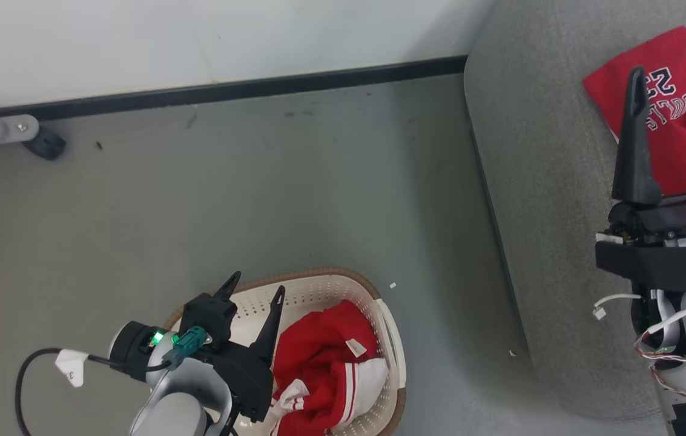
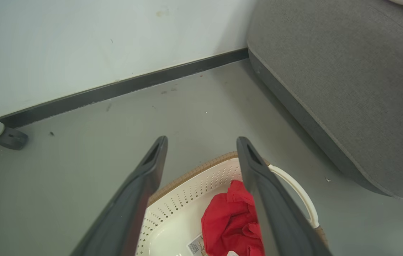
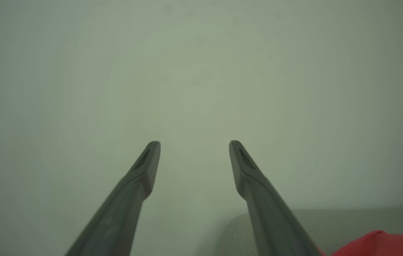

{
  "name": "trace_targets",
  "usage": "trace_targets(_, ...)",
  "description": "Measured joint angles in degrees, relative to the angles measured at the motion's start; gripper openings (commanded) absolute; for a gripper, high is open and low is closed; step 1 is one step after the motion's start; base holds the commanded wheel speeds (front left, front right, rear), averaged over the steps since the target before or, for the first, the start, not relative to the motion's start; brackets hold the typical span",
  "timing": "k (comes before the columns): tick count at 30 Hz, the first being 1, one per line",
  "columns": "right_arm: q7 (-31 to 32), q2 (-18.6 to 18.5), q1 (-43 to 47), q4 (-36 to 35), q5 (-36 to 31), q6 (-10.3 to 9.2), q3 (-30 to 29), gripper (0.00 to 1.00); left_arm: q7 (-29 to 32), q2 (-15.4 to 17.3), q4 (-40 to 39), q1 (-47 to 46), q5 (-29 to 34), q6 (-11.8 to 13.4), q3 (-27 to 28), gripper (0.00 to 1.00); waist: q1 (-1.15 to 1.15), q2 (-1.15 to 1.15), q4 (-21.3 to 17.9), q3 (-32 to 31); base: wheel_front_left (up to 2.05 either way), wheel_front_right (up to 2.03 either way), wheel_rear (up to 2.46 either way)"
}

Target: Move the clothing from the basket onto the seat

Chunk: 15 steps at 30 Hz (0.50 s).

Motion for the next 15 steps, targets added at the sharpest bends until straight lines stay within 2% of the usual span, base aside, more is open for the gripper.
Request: trace_targets(15, -0.01, -0.60, -11.59, -0.47, 0.08, 0.44, -1.87, 1.00, 1.98, -3.16, 9.21, -7.64, 3.55, -3.64, -6.59, 1.00, -0.01, 0.00, -1.95, 13.74, 0.00, 0.00, 0.00)
